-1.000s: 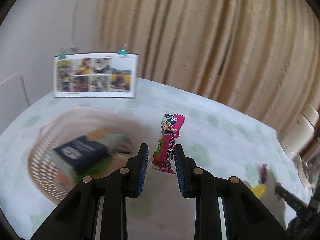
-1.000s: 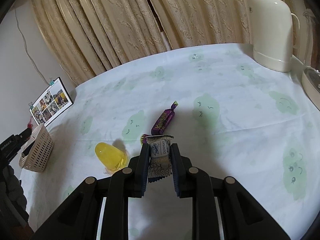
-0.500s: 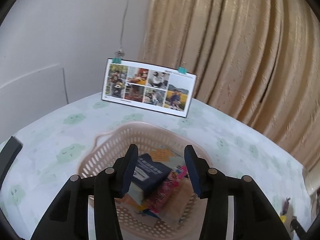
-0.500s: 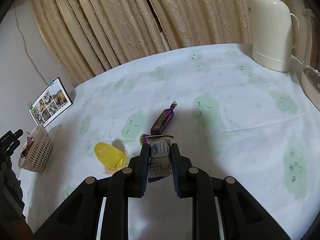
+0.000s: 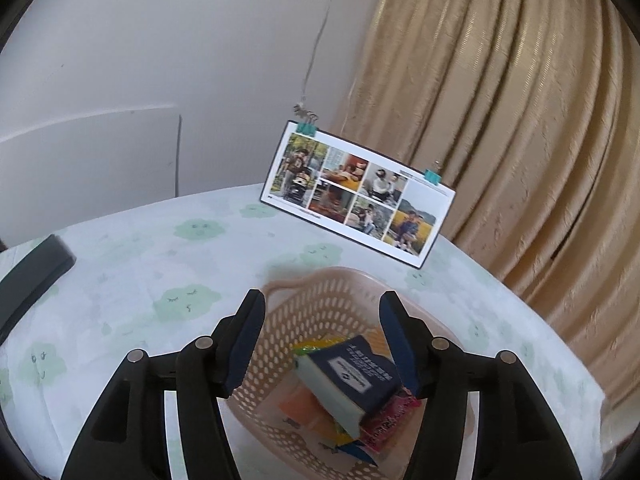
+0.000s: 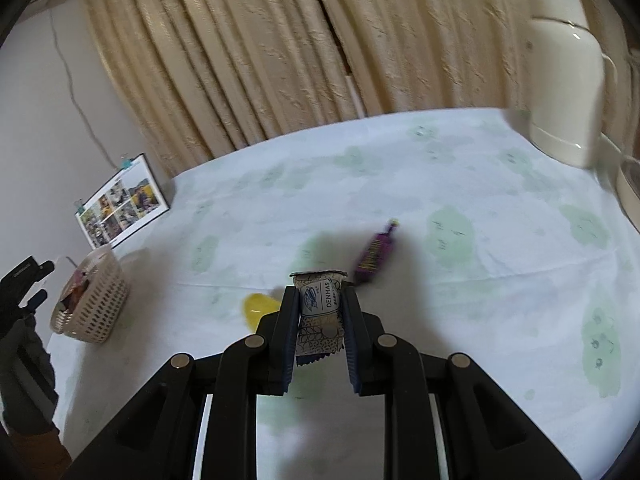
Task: Organize snacks
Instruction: 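Open the left tool over the basket while the right tool carries the silver candy toward it, then lower the silver candy into the basket and open the right tool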
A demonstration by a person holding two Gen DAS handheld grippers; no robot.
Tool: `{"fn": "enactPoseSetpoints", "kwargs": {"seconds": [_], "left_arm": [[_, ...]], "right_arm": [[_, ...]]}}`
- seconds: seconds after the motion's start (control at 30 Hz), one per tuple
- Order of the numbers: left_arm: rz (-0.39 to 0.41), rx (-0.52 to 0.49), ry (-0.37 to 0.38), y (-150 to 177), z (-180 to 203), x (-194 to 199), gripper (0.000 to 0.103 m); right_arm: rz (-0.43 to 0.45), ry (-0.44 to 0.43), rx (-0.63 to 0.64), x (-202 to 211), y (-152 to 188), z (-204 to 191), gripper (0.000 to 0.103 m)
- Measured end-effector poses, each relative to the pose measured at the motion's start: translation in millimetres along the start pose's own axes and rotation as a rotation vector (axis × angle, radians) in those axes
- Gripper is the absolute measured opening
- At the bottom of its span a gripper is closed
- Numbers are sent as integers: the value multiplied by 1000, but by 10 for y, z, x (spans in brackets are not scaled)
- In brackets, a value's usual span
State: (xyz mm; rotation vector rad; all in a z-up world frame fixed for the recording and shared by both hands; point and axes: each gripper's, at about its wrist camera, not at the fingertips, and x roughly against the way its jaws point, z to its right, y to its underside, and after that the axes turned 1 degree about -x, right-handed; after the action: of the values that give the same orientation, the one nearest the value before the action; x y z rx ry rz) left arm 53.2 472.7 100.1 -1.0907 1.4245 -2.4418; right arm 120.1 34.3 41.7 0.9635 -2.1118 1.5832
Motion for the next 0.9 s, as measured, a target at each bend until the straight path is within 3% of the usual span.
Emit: {"fn": "enactPoseSetpoints", "kwargs": {"seconds": [0.47, 0.67, 0.9], "left_arm": [[3, 67, -3, -52, -141, 13, 60], [-1, 87, 1, -63, -186, 16, 60], [-11, 114, 12, -71, -226, 16, 60]], "right_arm": [[-25, -242, 159, -243, -217, -1484, 20], [-54, -312, 217, -455, -178, -2107, 20], [-92, -371, 245, -658, -146, -2572, 20]]}}
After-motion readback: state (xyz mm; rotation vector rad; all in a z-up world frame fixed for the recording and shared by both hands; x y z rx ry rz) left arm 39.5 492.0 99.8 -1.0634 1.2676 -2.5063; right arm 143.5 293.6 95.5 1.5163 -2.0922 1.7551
